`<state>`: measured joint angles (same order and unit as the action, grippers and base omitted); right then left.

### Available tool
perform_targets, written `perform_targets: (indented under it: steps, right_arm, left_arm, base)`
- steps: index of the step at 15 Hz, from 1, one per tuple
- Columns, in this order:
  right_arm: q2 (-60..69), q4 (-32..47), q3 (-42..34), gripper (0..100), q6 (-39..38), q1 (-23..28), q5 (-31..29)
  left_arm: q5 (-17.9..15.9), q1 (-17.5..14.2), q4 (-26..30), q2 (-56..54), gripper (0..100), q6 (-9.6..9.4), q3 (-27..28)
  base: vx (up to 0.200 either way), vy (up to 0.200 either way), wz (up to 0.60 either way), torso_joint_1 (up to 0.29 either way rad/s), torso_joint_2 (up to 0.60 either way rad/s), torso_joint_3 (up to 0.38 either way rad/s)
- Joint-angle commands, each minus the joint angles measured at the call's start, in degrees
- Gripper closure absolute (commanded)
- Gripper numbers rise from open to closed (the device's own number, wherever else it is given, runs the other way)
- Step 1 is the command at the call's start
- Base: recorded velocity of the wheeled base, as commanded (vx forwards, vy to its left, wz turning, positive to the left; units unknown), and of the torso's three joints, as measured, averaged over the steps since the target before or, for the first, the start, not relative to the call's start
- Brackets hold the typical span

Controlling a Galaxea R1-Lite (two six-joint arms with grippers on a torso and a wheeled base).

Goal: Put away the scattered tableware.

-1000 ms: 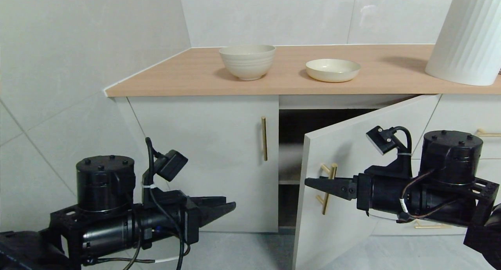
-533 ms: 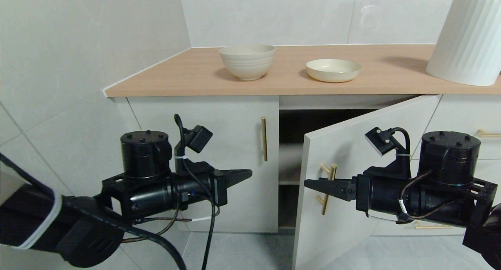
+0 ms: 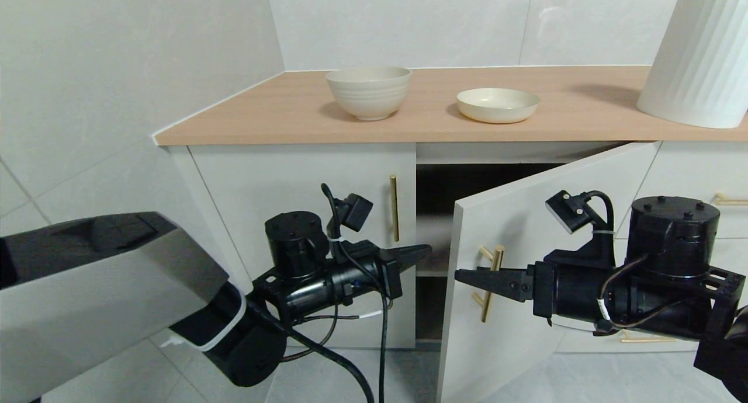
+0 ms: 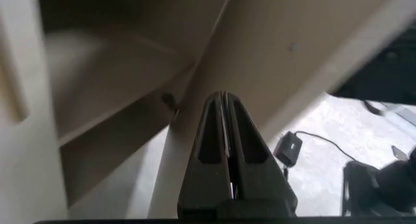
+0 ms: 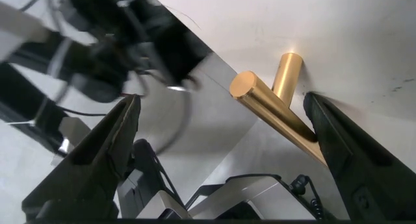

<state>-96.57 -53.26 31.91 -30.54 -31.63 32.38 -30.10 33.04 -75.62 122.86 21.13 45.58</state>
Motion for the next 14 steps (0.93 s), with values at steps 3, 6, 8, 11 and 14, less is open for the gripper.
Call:
perform_targets:
  steps: [3, 6, 8, 11, 14]
  right_arm:
    - [0.3, -0.2, -0.2, 0, 0.0, 0.0, 0.0]
    - [0.8, -0.2, -1.2, 0, 0.7, 0.0, 0.1]
    - [1.8, -0.2, -2.1, 0, 1.8, 0.2, 0.0]
    - [2.7, -0.1, -2.5, 0, 2.9, 2.1, -0.4]
    - [5.3, -0.1, -5.4, 0, 2.9, 4.9, -0.6]
  left_arm:
    - [0.0, 3.9, -0.5, 5.6, 100, 0.14, 6.0]
    - [0.0, 4.4, -0.5, 6.0, 100, 0.06, 6.3]
    - [0.1, 5.1, -0.6, 6.4, 100, 0.06, 6.2]
    - [0.9, 6.3, -0.8, 7.7, 100, -0.12, 6.1]
    - [0.9, 7.3, -0.8, 7.7, 100, -0.21, 6.4]
  base:
    - [0.0, 0.0, 0.0, 0.0, 0.0, 0.0]
    - [0.0, 0.0, 0.0, 0.0, 0.0, 0.0]
    - [0.0, 0.0, 0.0, 0.0, 0.0, 0.0]
    - [0.0, 0.0, 0.0, 0.0, 0.0, 0.0]
    - [0.0, 0.0, 0.0, 0.0, 0.0, 0.0]
